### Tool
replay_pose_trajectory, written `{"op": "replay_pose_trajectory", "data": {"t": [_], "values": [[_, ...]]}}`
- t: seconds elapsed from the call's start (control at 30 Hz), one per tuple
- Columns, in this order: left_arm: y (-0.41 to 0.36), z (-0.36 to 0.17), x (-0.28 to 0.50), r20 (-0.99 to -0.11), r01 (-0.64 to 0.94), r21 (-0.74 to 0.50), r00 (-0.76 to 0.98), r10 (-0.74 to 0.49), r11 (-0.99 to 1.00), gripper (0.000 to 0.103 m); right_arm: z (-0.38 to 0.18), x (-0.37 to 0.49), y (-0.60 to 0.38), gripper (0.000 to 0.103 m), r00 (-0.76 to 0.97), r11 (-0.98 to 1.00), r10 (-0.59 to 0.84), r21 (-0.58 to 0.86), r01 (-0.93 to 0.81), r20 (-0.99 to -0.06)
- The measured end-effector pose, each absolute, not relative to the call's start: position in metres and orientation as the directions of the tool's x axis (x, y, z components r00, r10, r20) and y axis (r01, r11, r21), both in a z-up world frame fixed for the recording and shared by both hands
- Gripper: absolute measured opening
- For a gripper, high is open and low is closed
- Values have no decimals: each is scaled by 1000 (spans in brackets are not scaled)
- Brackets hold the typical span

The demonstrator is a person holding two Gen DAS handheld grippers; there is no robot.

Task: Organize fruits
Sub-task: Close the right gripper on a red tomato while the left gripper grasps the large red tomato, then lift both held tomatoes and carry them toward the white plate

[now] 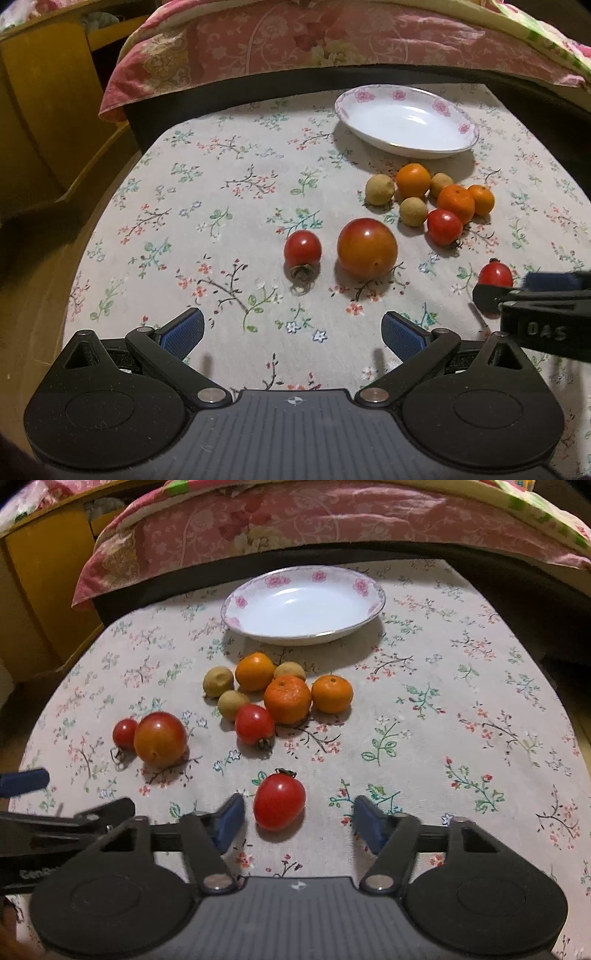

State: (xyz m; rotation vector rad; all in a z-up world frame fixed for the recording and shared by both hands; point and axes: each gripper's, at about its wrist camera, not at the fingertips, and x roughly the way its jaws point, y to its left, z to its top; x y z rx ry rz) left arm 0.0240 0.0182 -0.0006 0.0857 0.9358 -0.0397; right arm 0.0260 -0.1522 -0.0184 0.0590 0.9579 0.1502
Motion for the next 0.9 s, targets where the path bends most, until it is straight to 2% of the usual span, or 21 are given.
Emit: {"op": "replay_pose_trajectory", "data": {"t": [0.1,0.17,0.2,0.33,0.43,0.47,0.6,0.9], "values": [[16,0,24,-790,83,75,613,8,994,102,-20,29,-150,40,570,987,156,101,-127,-807],[14,-1,24,-785,105,93,619,8,990,100,-20,30,-150,28,572,984,168,104,-143,-803],[13,-1,24,-788,113,96,616,6,989,97,-19,31,-150,26,572,983,172,103,-151,-802],[11,2,25,-790,159,32,609,-73,987,81,-18,31,-154,26,564,979,192,116,-167,-803],[4,3,30,-792,196,55,606,-77,979,67,-17,30,-160,26,563,978,202,134,-161,-801],[2,4,32,-792,207,61,605,-79,977,66,-16,30,-162,26,563,977,208,144,-156,-800],[-4,4,41,-784,236,60,612,-101,970,64,-16,30,-169,26,561,974,224,176,-139,-797],[-22,-1,57,-760,301,110,639,-115,947,66,-18,34,-176,26,543,964,262,238,-116,-798]]}}
